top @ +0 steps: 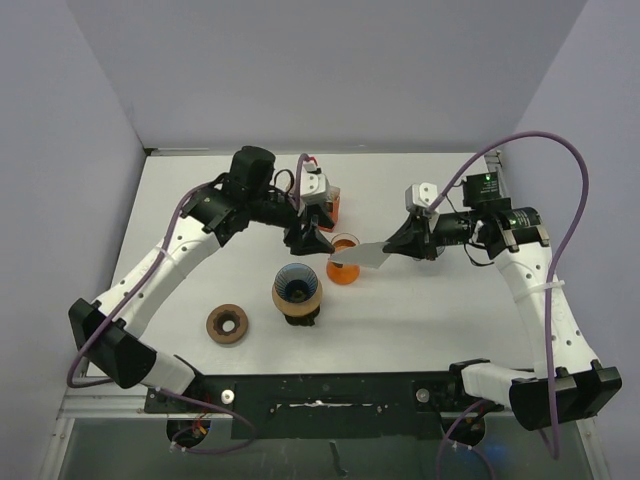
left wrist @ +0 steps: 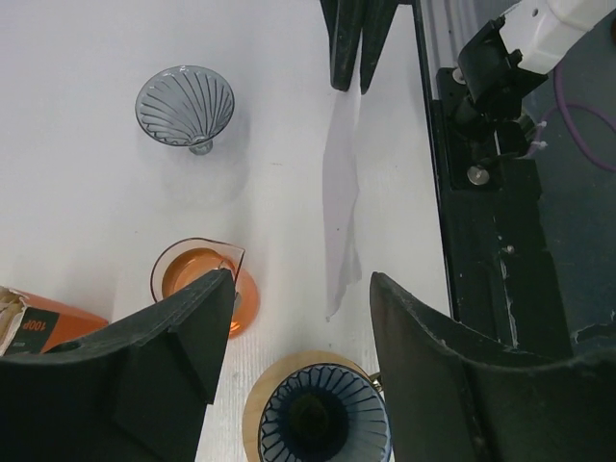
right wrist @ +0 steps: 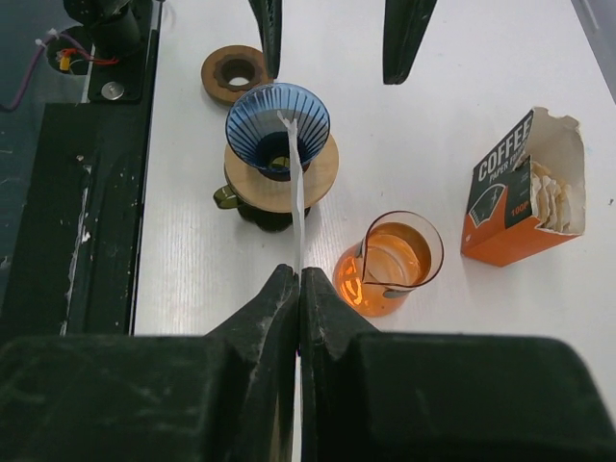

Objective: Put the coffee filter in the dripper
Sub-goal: Place the coffee filter in the coffee dripper.

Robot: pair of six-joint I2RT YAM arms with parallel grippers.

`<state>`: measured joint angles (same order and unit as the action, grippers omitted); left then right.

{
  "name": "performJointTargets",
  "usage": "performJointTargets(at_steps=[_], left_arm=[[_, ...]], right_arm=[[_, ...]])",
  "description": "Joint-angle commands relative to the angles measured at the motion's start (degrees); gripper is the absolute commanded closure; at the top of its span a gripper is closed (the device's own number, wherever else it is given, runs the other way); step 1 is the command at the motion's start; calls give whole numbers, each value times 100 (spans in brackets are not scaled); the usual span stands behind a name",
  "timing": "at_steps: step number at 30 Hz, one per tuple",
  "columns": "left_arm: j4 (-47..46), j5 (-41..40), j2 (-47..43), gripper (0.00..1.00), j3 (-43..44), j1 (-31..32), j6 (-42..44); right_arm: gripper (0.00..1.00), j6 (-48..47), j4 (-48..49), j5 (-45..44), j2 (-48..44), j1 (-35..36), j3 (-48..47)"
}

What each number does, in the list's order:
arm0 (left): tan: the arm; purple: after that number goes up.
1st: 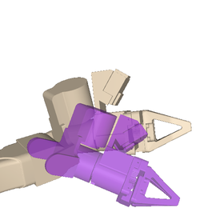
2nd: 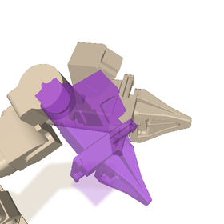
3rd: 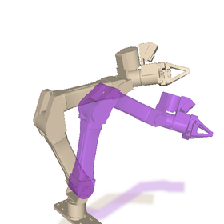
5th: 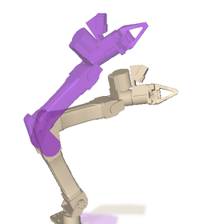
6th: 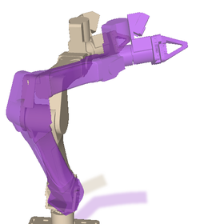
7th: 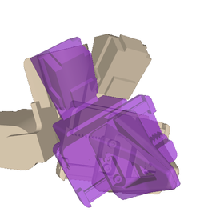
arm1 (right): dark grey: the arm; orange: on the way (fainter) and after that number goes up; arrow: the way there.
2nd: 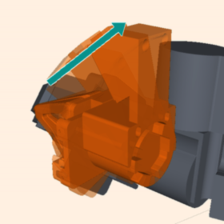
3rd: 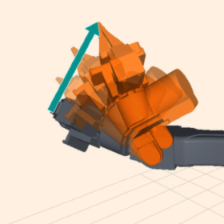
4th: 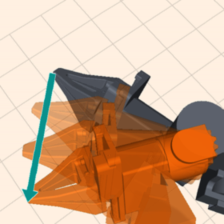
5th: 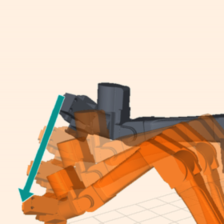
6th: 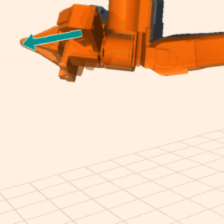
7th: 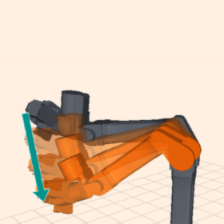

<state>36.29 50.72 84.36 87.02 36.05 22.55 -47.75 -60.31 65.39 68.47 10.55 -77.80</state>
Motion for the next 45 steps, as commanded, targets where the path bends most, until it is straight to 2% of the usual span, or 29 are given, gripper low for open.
performJointTargets(at_steps=[1,5,27,45], left_arm=[[-228,316,-244,43,4,-93,-260],[-313,71,-176,43,-64,-48,-369],[-553,-36,1,45,-114,123,-361],[-930,-586,-71,70,-198,138,-637]], right_arm=[[100,-409,-264,98,-95,41,-245],[100,-406,-305,186,-32,42,-300],[100,-350,-316,385,102,34,-394],[100,-428,-391,457,31,-9,-332]])
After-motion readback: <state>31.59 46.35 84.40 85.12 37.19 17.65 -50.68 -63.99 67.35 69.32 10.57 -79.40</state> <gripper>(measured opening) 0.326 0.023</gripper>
